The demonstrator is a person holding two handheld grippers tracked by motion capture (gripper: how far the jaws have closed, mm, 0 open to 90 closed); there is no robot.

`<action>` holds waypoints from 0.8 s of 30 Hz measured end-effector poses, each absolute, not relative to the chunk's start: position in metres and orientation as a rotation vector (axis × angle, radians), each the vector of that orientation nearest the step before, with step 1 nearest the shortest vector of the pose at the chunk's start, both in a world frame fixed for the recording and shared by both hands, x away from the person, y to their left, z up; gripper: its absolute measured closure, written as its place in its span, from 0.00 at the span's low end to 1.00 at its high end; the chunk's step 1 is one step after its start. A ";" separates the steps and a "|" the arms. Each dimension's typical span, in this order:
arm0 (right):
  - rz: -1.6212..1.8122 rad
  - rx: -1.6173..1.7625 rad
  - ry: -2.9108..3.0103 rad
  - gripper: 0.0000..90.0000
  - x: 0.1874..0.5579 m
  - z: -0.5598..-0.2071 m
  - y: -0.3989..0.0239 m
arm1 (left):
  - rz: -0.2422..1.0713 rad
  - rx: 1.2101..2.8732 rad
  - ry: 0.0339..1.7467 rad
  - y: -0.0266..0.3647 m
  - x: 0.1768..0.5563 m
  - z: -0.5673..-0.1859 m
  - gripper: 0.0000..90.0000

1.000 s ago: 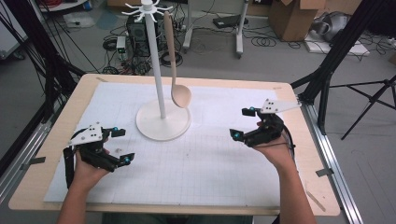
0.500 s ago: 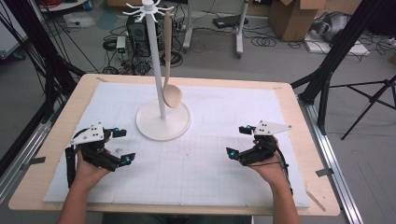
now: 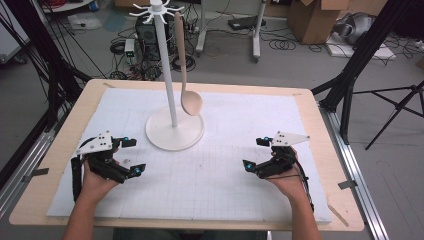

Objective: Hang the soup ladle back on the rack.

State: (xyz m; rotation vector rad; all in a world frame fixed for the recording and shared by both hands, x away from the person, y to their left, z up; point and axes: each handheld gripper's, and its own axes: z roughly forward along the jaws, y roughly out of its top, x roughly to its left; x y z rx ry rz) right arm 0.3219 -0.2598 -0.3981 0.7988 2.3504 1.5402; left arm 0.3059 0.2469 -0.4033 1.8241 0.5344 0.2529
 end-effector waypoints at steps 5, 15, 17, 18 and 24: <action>1.536 0.806 2.346 0.00 0.322 -0.397 -0.262 | 0.247 1.826 0.527 0.245 0.306 -0.404 0.02; 1.516 0.820 2.363 0.00 0.324 -0.400 -0.261 | 0.244 1.826 0.530 0.245 0.306 -0.404 0.02; 1.513 0.824 2.367 0.00 0.324 -0.400 -0.261 | 0.243 1.829 0.527 0.245 0.306 -0.404 0.02; 1.512 0.821 2.365 0.00 0.324 -0.400 -0.261 | 0.243 1.829 0.527 0.245 0.306 -0.404 0.02; 1.528 0.825 2.361 0.00 0.324 -0.400 -0.262 | 0.247 1.831 0.531 0.244 0.306 -0.405 0.02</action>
